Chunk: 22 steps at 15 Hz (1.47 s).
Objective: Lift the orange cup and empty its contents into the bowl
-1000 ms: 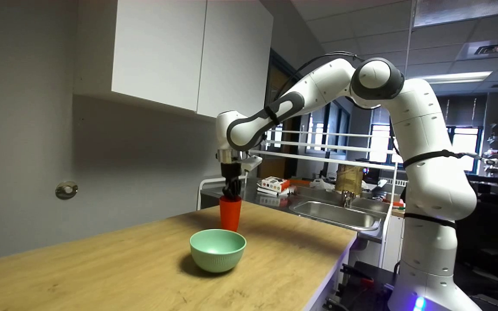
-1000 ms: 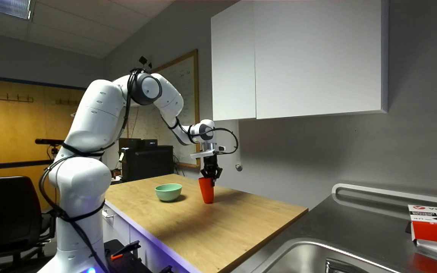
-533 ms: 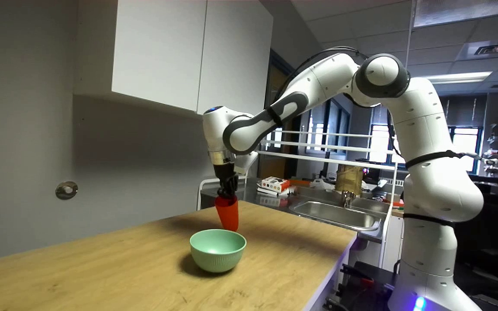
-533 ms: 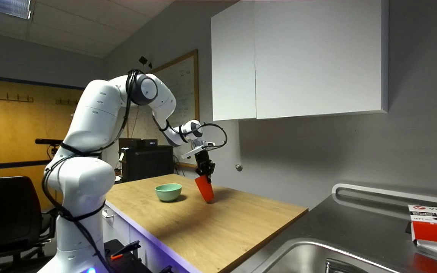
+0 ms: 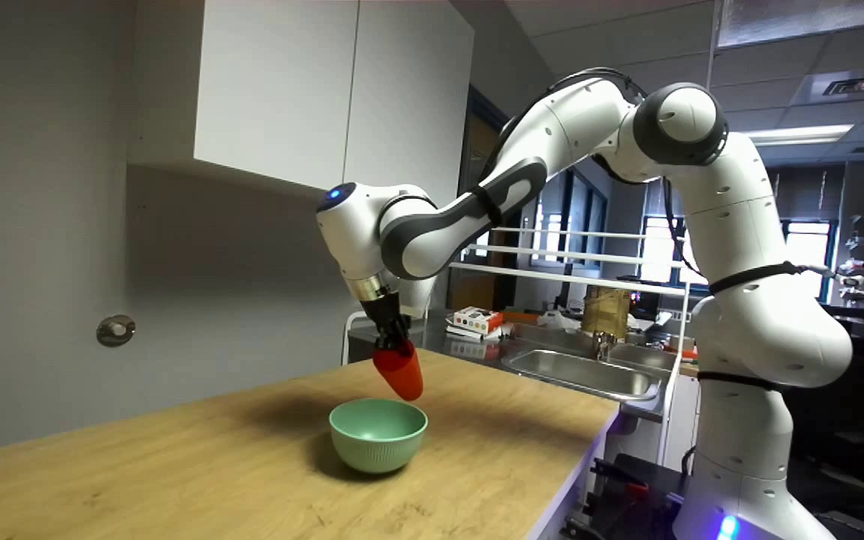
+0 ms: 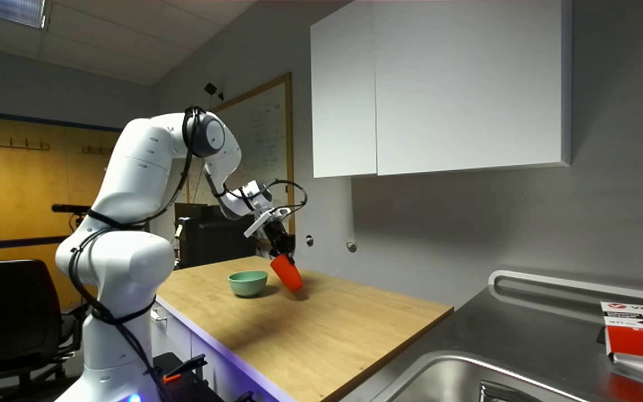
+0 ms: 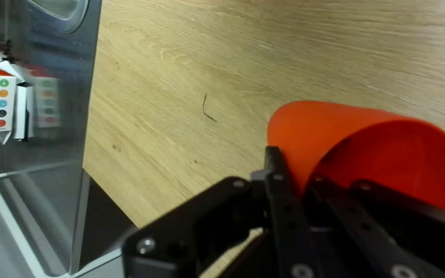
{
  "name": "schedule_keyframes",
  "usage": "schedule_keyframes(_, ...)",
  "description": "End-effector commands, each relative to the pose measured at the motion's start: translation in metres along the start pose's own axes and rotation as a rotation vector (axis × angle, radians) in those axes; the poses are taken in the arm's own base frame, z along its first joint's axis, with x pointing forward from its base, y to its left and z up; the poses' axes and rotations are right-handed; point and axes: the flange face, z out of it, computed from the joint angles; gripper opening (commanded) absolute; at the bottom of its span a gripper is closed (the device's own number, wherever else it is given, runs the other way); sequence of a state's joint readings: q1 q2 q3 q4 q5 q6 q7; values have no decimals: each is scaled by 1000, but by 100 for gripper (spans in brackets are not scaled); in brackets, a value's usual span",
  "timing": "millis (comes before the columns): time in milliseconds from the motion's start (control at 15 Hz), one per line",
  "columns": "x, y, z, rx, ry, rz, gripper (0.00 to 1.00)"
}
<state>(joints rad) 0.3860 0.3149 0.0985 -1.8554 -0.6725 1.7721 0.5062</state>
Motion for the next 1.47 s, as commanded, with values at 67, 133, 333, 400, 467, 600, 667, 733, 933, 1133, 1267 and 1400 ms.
schedule_keyframes(67, -22, -32, -31, -142, 17, -29, 1)
schedule_keyframes(133, -29, -41, -38, -176, 29, -43, 1)
schedule_keyframes(333, -45, -66, -50, -274, 49, -78, 1)
schedule_keyframes(400, -49, -74, -51, -314, 56, -79, 1)
schedule_keyframes(467, -53, -81, -52, -356, 67, -75, 1)
schedule_keyframes(600, -59, -95, -51, -447, 92, -53, 1)
schedule_keyframes(667, -61, -102, -48, -491, 98, -43, 1)
schedule_keyframes(733, -64, -108, -45, -540, 108, -31, 1)
schedule_keyframes(933, -71, -129, -35, -658, 117, -18, 1)
schedule_keyframes(1133, -78, -151, -24, -775, 134, -27, 1)
schedule_keyframes(1267, -81, -163, -18, -850, 146, -34, 1)
schedule_keyframes(1400, -84, -173, -14, -917, 164, -34, 1)
